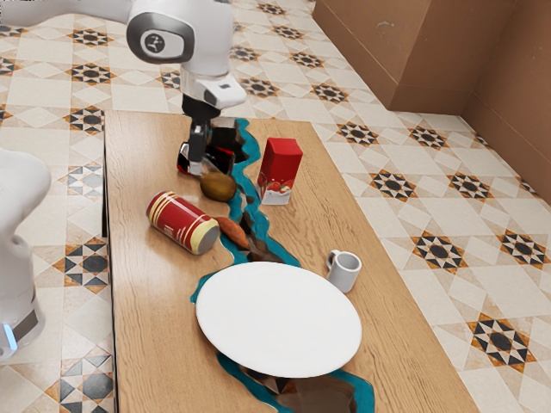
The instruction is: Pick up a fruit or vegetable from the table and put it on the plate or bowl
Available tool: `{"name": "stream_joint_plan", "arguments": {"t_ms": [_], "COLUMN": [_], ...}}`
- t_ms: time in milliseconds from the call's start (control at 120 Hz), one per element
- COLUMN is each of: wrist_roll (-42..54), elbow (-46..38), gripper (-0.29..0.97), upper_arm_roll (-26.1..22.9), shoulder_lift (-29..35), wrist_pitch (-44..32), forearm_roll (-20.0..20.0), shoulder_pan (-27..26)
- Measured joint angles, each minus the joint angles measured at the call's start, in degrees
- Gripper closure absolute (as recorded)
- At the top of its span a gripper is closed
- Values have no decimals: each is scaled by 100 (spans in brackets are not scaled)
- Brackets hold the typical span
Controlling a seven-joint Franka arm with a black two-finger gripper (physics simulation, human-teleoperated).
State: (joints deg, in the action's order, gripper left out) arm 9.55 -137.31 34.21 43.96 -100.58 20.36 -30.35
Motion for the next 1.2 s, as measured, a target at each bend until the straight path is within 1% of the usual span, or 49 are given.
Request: {"name": "stream_joint_plan", "arguments": {"t_ms": [75,183,275,350,383,450,500,650,767,842,1000,1200], "wrist_roll": [192,432,602,721,770,858,916,1064,1155,1207,1296,1383], "elbow": [-40,-43,-15,7,13,57,104,203,169,159,174,167], "gripper": [0,0,0,0,0,0,0,0,0,0,0,0], "upper_arm_roll": [351,625,794,834,800,449,291,112,-119,-144,-163,22], "shoulder_lift": [-2,-6,-28,-153,-227,-436,-593,-1188,-1289,-1306,-1322,-1322], "wrist_pitch": [24,44,49,-14,-60,-137,-208,-579,-807,-937,-1137,-1245], "forearm_roll": [328,649,812,860,825,672,554,145,-49,-98,-145,-118], "shoulder_pan": [-252,-356,-593,-729,-736,-557,-469,-410,-120,-22,-10,18]}}
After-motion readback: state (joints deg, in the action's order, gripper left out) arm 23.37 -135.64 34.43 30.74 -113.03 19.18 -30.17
